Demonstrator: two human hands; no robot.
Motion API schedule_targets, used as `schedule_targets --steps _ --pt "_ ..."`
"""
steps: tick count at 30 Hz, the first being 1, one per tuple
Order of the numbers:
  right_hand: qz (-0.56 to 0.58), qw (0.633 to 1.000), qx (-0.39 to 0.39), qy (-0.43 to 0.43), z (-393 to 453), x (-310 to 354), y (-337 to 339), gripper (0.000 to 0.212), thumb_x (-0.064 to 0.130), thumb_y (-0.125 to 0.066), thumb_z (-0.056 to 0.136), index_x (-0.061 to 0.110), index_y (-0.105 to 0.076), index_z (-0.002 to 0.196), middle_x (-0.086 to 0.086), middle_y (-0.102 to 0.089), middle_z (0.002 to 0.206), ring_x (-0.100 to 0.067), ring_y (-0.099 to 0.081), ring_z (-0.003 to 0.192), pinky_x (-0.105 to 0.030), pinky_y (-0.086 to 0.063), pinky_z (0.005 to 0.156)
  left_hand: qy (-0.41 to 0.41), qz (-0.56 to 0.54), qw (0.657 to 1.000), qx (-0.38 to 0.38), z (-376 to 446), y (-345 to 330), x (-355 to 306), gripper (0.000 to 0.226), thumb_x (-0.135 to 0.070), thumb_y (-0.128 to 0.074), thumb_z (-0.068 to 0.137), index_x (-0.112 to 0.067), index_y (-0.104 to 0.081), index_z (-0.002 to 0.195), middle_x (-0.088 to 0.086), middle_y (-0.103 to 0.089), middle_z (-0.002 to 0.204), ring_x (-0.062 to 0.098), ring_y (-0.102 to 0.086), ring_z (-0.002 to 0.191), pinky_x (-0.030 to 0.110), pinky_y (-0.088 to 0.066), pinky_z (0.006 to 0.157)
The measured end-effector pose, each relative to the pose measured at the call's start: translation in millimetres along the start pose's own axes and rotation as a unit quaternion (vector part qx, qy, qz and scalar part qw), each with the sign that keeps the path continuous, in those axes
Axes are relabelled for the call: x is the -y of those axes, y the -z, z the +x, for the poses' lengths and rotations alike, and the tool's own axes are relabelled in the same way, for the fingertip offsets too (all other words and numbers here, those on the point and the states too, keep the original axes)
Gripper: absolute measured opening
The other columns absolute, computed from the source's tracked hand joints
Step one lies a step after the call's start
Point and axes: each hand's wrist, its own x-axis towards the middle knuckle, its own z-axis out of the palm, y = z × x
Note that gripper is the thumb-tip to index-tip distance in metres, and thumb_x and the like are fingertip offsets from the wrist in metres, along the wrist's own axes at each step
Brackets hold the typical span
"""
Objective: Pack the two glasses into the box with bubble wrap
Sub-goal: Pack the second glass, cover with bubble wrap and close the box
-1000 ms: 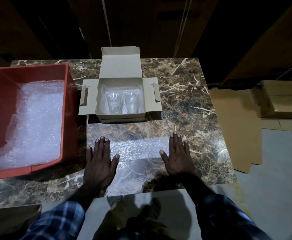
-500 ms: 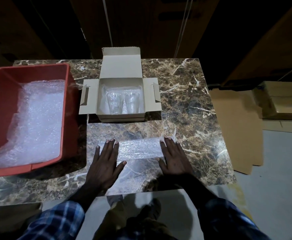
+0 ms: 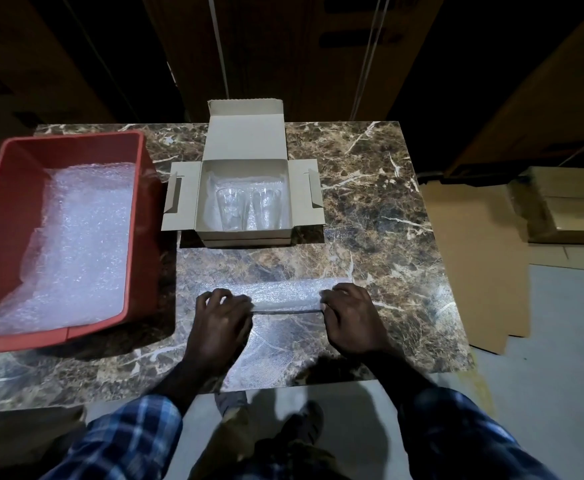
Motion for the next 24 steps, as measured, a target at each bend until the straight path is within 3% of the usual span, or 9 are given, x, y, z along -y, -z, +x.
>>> schedule_targets --steps 3,6,10,14,20,24 --pt "0.006 0.998 0.056 -0.011 -5.6 -8.2 4.3 0.034 0.033 -0.073 0.08 0.016 -0.069 0.109 0.002 -0.07 0.101 -0.02 -0.055 0.106 -0.035 -0.044 0.09 0.065 -0.06 0.996 0.019 0.3 11.3 11.0 0.021 -0.032 -0.053 0.089 -0.024 -0.072 0.094 -0.013 -0.071 0.09 0.02 -0.056 0.085 0.04 -0.036 0.08" --pt "0.008 0.998 0.054 -0.041 -9.2 -14.8 2.4 0.03 0.023 -0.069 0.084 0.018 -0.069 0.113 -0.003 -0.066 0.094 -0.023 -0.055 0.098 -0.036 -0.044 0.086 0.112 -0.092 0.989 0.026 3.0 19.2 29.3 0.025 -0.041 -0.055 0.088 -0.026 -0.075 0.085 -0.012 -0.071 0.079 0.02 -0.059 0.079 0.044 -0.044 0.078" --pt "0.065 0.986 0.003 -0.153 6.7 -5.1 12.2 0.011 0.024 -0.072 0.088 0.02 -0.078 0.096 -0.002 -0.062 0.072 -0.022 -0.055 0.079 -0.035 -0.046 0.075 0.213 -0.173 0.961 0.019 7.1 24.4 41.4 0.024 -0.038 -0.063 0.088 -0.021 -0.072 0.075 -0.008 -0.065 0.059 0.015 -0.062 0.06 0.038 -0.052 0.063" --pt "0.114 0.961 0.016 -0.251 23.3 -5.1 16.7 0.012 0.034 -0.074 0.085 0.024 -0.075 0.079 0.001 -0.063 0.064 -0.021 -0.06 0.067 -0.034 -0.049 0.064 0.268 -0.173 0.948 0.012 13.9 25.0 40.1 0.023 -0.035 -0.063 0.086 -0.016 -0.069 0.073 -0.005 -0.065 0.061 0.016 -0.063 0.06 0.032 -0.048 0.06" --pt "0.074 0.948 0.016 -0.309 32.3 -6.0 12.6 0.021 0.038 -0.069 0.082 0.018 -0.071 0.078 -0.005 -0.069 0.072 -0.032 -0.063 0.075 -0.042 -0.052 0.076 0.302 -0.116 0.946 0.008 20.0 14.6 47.0 0.018 -0.018 -0.073 0.088 -0.01 -0.067 0.074 0.006 -0.068 0.07 0.026 -0.061 0.065 0.029 -0.038 0.061" --pt "0.019 0.939 0.016 -0.344 36.8 -3.4 11.5 0.015 0.028 -0.071 0.087 0.014 -0.067 0.09 -0.006 -0.064 0.08 -0.035 -0.059 0.095 -0.041 -0.04 0.089 0.315 -0.085 0.945 -0.015 23.4 10.4 40.1 0.02 -0.015 -0.072 0.088 -0.01 -0.061 0.072 0.01 -0.066 0.072 0.029 -0.06 0.067 0.029 -0.032 0.062"
